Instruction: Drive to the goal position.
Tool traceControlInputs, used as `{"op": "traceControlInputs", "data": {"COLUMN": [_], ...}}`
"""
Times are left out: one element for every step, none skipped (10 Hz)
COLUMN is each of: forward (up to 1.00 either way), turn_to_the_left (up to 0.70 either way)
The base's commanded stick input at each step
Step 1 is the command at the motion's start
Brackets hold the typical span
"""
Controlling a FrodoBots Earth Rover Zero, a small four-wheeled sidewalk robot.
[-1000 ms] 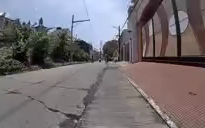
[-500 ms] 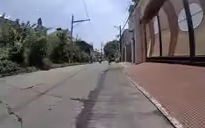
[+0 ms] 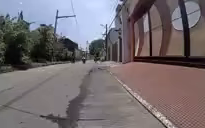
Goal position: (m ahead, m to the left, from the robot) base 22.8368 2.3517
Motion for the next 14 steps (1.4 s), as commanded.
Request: {"op": "traceControlInputs", "data": {"forward": [1.0, 1.0, 1.0, 1.0, 1.0, 1.0, 1.0, 1.0, 1.0, 1.0, 1.0, 1.0, 1.0, 1.0], "turn_to_the_left": [-0.21, -0.34, -0.4, -0.4, -0.29, -0.13, 0.0, 0.0, 0.0, 0.01, 0.11, 0.38, 0.38, 0.38]}}
